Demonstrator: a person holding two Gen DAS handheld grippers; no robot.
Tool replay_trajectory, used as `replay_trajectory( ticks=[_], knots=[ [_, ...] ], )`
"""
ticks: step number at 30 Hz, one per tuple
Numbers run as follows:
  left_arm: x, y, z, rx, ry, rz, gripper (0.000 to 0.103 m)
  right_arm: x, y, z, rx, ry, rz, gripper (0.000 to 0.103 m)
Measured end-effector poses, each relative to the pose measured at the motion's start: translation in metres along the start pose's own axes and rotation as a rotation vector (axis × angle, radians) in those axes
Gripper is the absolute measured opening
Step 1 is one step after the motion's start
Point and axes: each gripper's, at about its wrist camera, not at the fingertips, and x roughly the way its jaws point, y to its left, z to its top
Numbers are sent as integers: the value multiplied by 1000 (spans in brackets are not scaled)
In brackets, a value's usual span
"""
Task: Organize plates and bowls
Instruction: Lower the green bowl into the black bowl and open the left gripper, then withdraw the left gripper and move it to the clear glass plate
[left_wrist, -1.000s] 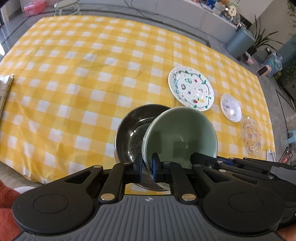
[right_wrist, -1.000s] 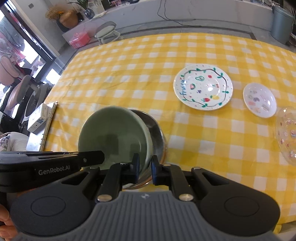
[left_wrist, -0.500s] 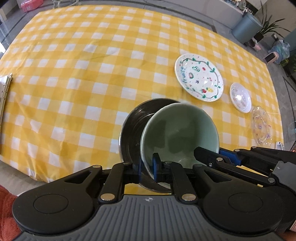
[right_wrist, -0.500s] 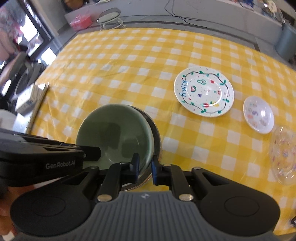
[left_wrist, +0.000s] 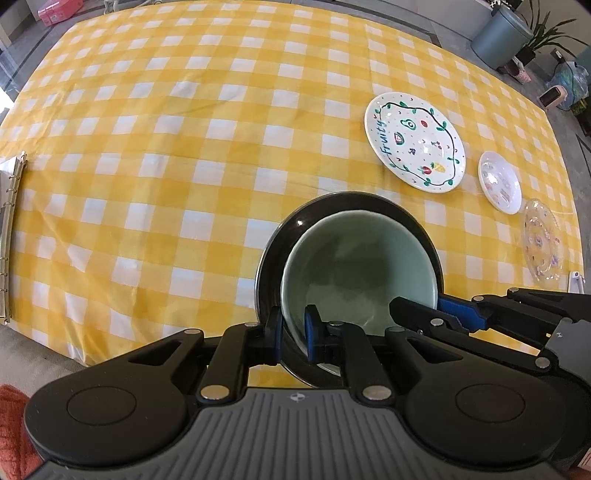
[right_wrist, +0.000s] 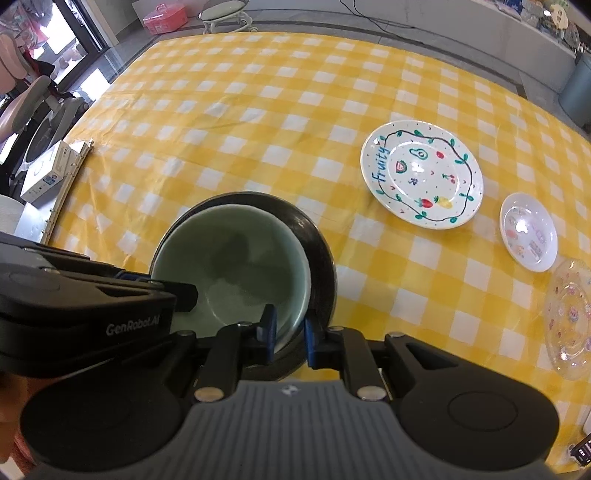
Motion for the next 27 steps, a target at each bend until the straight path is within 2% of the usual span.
replay_trajectory(
  ticks=[9,16,17,20,25,27],
  knots=[
    [-11,1,7,-4,-23,-6,14,-3,-3,5,20,11,18,19],
    [-24,-1,6,12,-85,-3,14,-19,-4,6,34,-36,37,23],
    [-27,-2,5,18,-97,-5,16,-23,-4,5,32,-49,42,29],
    [-35,-5,0,37,-143,-15,21,-34,-3,0,24,-106,23,38],
    [-53,-17,-12,66,-272,-72,30,-57,-20,-14,57,-238,7,46],
    [-57,-24,-18,80,-322,-111,33,-62,-34,-21,87,-281,-10,46]
  ],
)
